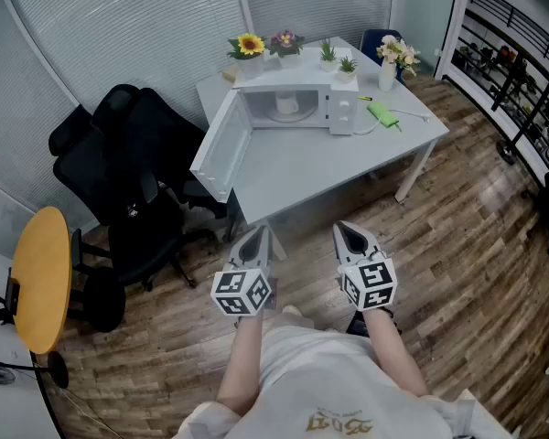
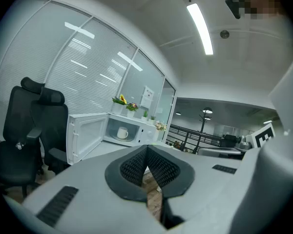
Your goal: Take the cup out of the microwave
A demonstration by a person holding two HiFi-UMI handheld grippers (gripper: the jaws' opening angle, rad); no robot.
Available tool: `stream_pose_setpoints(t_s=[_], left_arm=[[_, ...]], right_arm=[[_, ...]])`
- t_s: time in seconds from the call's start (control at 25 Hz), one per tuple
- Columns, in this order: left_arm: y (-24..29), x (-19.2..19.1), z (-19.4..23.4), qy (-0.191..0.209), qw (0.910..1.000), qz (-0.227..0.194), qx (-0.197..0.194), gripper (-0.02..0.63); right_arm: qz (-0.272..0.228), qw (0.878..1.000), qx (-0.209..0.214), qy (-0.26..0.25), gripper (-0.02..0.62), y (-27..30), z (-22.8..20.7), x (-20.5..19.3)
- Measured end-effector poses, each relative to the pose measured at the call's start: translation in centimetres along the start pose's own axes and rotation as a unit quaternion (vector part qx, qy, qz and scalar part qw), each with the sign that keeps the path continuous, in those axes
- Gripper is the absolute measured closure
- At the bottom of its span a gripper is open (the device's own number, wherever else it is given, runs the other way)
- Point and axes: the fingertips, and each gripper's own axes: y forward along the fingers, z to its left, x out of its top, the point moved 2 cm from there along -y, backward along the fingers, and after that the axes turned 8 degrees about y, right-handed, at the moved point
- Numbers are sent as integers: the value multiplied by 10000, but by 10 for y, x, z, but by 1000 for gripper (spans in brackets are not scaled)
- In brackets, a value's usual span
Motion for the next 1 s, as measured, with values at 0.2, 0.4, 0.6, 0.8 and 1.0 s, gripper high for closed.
stream_pose_setpoints(t_s=[0.2,0.4,0.6,0.8,1.0], left_arm=[[-1,-3,6,15,9998,7,217,592],[-4,-1,4,94,9996,-46,256,591],[-2,-2,4,-141,9994,-178,262,275],[-1,-2,-4,-95,9994,-257,234,275],[-3,-3,-10,-154,9990,-232,337,272]], right_arm=[[44,9999,-20,-113,584,-1,0,0],[82,9999,-51,-130,584,-5,1,-3],[-289,9983,344,375,382,-6,6,5],[-140,9991,250,317,387,-10,0,2],[-113,9984,226,512,390,-17,-11,-1]])
